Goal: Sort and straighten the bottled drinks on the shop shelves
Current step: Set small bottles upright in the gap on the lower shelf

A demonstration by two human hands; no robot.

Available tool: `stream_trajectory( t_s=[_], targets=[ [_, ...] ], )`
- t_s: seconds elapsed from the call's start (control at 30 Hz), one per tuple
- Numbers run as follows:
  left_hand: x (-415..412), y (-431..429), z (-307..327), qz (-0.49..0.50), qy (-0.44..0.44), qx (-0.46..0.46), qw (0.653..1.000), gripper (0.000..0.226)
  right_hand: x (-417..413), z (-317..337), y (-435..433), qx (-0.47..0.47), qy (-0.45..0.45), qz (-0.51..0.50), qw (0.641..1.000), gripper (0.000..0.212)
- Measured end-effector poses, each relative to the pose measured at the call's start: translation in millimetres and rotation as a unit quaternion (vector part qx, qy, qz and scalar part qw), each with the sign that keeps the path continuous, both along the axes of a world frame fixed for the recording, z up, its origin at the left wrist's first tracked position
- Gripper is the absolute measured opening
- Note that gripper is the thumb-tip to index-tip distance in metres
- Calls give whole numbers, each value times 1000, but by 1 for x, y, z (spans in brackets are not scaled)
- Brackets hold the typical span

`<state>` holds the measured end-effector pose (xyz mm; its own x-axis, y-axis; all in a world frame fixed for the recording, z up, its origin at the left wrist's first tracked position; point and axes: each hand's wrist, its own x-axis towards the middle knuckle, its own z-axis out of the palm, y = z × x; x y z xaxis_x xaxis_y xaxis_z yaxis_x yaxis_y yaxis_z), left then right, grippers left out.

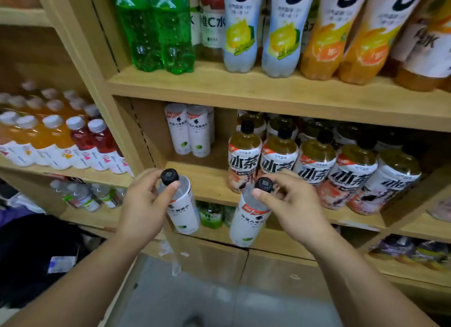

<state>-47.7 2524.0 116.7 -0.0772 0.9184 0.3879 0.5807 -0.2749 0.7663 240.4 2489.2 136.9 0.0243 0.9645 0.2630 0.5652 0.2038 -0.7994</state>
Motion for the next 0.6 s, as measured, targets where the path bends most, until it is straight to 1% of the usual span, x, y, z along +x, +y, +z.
stream_trajectory(
  t_s=[0.1,0.3,0.4,0.53,0.6],
  targets=[
    [-24,38,12,-4,16,7,1000,8,-38,9,27,15,-26,-19,999,8],
    [-55,100,21,-38,29,-1,999,17,-97,24,73,49,-58,-58,995,17],
    [-58,108,17,-38,45,7,998,19,-117,24,93,47,-68,-85,993,17],
    [-59,109,12,-36,66,40,996,19,-139,17,115,30,-95,-98,990,21],
    [-60,114,10,-36,89,39,995,26,-149,16,125,10,-95,-112,989,26]
  ],
)
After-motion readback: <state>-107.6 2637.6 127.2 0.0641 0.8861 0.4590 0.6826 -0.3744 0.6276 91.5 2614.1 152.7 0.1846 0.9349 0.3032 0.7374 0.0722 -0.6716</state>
